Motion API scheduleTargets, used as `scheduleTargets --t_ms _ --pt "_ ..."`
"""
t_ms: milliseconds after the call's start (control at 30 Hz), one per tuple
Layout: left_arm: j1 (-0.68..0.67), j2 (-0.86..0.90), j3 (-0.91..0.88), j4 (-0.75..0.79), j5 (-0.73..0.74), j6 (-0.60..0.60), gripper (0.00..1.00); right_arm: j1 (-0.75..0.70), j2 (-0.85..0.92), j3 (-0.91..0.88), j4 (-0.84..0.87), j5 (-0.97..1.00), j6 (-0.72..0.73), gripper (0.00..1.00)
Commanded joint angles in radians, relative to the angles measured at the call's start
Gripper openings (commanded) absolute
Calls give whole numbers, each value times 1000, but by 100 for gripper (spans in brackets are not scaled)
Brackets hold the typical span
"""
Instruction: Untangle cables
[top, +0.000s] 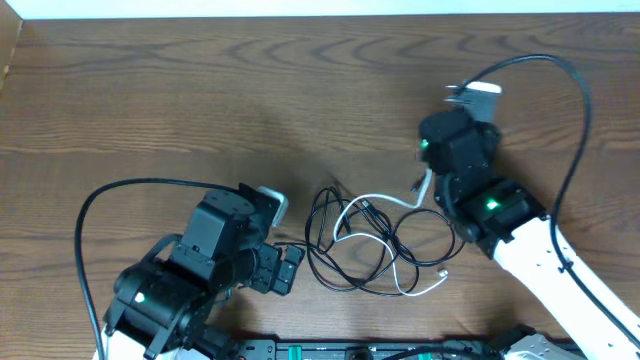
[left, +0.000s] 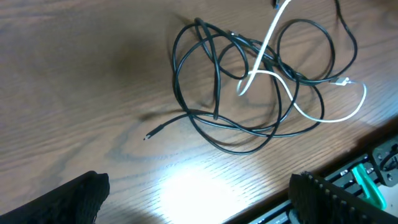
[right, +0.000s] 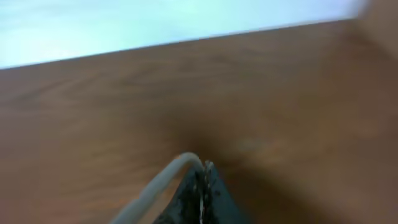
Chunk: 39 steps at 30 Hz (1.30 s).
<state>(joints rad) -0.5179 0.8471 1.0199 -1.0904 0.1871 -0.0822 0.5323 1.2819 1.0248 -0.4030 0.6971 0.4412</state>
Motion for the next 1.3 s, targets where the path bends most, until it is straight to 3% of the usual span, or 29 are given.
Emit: scheduleTargets --t_ms 0,200,367,633,700,767,833,1133,1267 --pt "3 0 11 -1 -15 -9 98 -111 -9 2 -77 248 172 1" --pt "3 0 11 -6 -13 -9 98 -324 -9 2 -171 222 262 1" --pt "3 0 11 -9 -13 -9 98 -547 -8 2 -188 90 269 1" --pt "3 0 11 -4 -2 -9 98 -842 -6 2 -188 -484 170 2" --pt "3 0 11 -1 14 -9 98 -878 -5 2 -190 -622 159 12" --pt "3 0 11 -2 14 -9 98 -888 -3 2 -193 -729 129 40" --pt "3 0 11 -1 14 -9 98 -885 -1 2 -200 -788 116 99" --pt "3 0 11 -1 45 -9 98 -875 1 2 -262 -756 200 99" --pt "3 0 11 -1 45 -9 98 -878 1 2 -296 -751 399 99"
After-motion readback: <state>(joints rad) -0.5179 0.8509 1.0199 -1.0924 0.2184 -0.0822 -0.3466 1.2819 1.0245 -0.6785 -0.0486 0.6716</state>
